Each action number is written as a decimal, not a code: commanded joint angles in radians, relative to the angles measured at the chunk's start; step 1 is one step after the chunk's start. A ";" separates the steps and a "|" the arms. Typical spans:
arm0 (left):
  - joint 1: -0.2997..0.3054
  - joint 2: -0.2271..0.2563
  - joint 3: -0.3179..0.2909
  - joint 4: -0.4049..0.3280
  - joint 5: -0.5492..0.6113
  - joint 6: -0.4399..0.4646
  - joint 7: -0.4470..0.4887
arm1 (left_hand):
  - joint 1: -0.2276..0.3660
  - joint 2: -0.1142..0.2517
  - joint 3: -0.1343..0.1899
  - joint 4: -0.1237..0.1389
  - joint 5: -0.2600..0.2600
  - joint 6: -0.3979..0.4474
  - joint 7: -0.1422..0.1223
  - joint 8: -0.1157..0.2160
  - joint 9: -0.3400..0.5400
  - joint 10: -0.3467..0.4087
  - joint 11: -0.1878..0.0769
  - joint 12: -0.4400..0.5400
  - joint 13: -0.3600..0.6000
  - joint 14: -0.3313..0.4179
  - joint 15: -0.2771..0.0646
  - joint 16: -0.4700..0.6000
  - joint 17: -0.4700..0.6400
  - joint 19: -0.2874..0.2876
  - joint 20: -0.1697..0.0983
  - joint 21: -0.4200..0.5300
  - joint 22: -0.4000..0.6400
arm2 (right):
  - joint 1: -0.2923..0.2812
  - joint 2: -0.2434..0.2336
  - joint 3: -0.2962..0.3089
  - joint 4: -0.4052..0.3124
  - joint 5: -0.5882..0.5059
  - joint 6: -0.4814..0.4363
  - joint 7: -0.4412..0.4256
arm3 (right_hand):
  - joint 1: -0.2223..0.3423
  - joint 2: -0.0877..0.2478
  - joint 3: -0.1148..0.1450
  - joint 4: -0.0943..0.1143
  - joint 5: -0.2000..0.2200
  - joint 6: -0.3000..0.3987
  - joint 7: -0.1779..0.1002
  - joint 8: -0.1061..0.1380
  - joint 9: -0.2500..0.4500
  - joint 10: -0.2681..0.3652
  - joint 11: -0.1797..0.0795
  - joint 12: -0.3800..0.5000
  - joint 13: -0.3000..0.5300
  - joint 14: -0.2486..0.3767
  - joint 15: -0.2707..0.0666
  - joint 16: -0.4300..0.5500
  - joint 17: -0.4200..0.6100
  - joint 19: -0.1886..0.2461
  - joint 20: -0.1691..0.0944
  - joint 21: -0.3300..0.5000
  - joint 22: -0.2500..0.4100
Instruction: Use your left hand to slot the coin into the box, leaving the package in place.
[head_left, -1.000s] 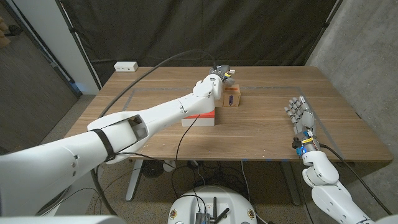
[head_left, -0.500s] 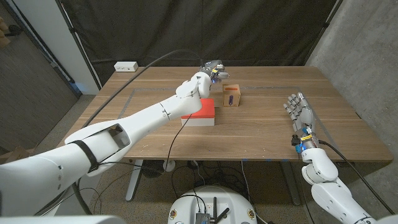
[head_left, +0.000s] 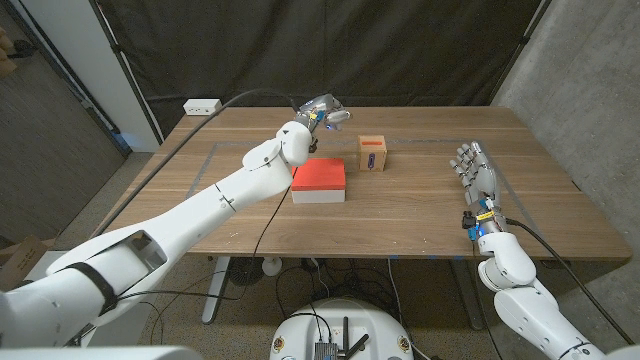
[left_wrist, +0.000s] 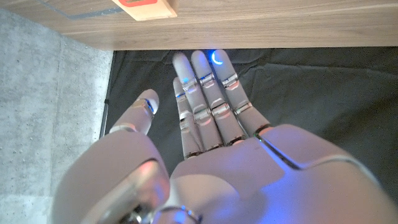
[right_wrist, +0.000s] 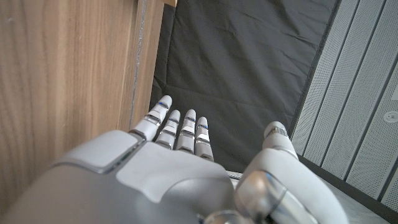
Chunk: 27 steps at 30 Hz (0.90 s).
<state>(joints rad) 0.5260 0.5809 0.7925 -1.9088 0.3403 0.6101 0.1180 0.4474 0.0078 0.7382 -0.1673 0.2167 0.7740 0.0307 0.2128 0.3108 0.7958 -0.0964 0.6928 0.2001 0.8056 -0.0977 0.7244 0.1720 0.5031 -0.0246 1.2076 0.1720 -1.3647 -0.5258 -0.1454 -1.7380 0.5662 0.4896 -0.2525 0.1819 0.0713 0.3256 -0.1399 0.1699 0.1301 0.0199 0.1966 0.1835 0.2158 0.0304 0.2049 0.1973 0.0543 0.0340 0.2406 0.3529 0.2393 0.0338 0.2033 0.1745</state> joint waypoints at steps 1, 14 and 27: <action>0.180 0.128 -0.191 -0.129 -0.157 -0.112 0.035 | -0.014 -0.017 0.026 -0.007 0.005 -0.022 0.014 0.002 -0.011 -0.080 0.029 -0.063 -0.002 -0.094 -0.023 -0.080 0.002 -0.057 0.009 -0.045 -0.004 | 0.018 0.021 -0.039 -0.027 -0.055 -0.021 -0.039 | 0.009 0.001 -0.002 -0.002 0.006 0.007 0.000 0.004 0.004 0.013 0.001 0.000 0.002 0.009 -0.003 0.001 0.001 0.009 0.002 0.001 0.003; 0.390 0.195 -0.405 -0.053 -0.447 -0.503 0.057 | -0.099 -0.060 0.005 0.009 -0.026 -0.238 0.065 -0.035 -0.085 -0.360 0.142 -0.296 -0.008 -0.365 0.058 -0.297 0.011 -0.285 0.009 -0.253 -0.008 | 0.051 0.037 -0.087 -0.053 -0.121 -0.056 -0.081 | 0.009 0.000 -0.003 -0.002 0.005 0.012 0.001 0.005 0.004 0.016 0.002 0.000 0.002 0.020 -0.010 0.005 0.001 0.030 -0.015 0.007 0.003; 0.511 0.165 -0.482 0.095 -0.638 -0.847 0.011 | -0.233 -0.108 -0.095 0.017 -0.040 -0.456 0.056 -0.041 -0.126 -0.555 0.146 -0.453 -0.010 -0.571 0.081 -0.451 0.009 -0.456 -0.038 -0.452 -0.007 | 0.037 -0.003 -0.084 -0.079 -0.103 -0.061 -0.041 | 0.007 -0.002 -0.005 -0.002 0.004 0.029 -0.009 0.009 0.004 0.014 -0.003 -0.001 0.002 0.021 -0.004 0.005 0.002 0.040 -0.004 0.008 0.003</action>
<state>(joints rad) 0.9344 0.7534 0.3928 -1.9309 -0.1066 0.0569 0.1894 0.2310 -0.1023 0.6579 -0.1483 0.1807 0.3773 0.0857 0.1736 0.1872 0.2893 0.0429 0.2739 0.1878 0.2840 -0.0257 0.3078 0.1766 0.0901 -0.0375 0.8028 0.1628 -1.3229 -0.5026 -0.2250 -1.7964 0.4611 0.4374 -0.3185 0.1819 0.0714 0.3257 -0.1399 0.1699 0.1520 0.0089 0.1966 0.1835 0.2268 0.0304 0.2049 0.1973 0.0701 0.0280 0.2407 0.3529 0.2681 0.0303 0.2072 0.1744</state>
